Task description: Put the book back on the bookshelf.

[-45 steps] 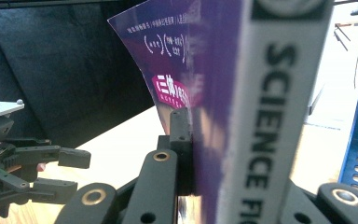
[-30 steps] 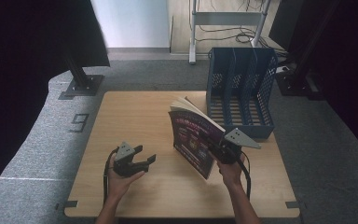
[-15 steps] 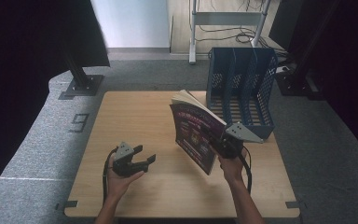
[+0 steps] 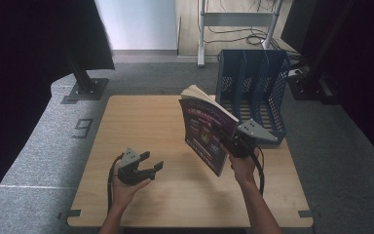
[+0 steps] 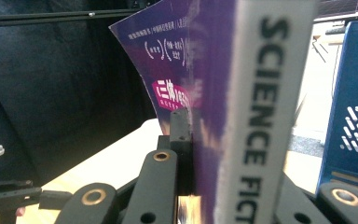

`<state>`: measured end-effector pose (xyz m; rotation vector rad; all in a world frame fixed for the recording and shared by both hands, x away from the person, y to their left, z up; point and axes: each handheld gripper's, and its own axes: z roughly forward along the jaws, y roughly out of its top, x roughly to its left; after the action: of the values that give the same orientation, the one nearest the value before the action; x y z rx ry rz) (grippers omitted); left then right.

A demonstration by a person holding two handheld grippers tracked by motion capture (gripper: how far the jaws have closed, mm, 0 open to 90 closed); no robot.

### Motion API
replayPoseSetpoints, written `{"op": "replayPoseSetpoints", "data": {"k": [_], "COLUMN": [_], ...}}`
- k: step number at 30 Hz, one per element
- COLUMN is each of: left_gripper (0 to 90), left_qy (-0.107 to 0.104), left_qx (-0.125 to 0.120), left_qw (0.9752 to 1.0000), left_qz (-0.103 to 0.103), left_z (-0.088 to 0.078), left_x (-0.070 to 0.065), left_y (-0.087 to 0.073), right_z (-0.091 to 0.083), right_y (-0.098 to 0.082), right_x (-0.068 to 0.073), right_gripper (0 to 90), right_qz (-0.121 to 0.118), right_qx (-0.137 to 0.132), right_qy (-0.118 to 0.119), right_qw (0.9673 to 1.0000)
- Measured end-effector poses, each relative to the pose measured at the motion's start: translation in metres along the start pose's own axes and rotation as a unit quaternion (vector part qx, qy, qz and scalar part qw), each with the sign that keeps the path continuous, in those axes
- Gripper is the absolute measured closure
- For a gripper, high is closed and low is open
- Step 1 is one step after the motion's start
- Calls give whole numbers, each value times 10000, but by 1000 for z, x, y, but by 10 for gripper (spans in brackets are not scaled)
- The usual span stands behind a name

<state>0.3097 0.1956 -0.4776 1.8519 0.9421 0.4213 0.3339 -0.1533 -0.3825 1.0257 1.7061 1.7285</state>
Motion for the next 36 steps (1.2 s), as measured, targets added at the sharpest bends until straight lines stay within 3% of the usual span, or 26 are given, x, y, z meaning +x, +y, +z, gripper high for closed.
{"op": "replayPoseSetpoints", "data": {"k": [24,36], "left_gripper": [288,287], "left_qy": [-83,-100], "left_qx": [129,183], "left_qw": [9999,9998], "left_qz": [-59,-66], "left_z": [2,4], "left_x": [1,1], "left_y": [-1,-2], "right_z": [0,-2], "right_y": [23,26], "right_x": [-9,-16], "right_gripper": [820,820], "right_qz": [-62,-33], "right_qx": [-229,-292], "right_qy": [-185,-283], "right_qw": [9995,9992]}}
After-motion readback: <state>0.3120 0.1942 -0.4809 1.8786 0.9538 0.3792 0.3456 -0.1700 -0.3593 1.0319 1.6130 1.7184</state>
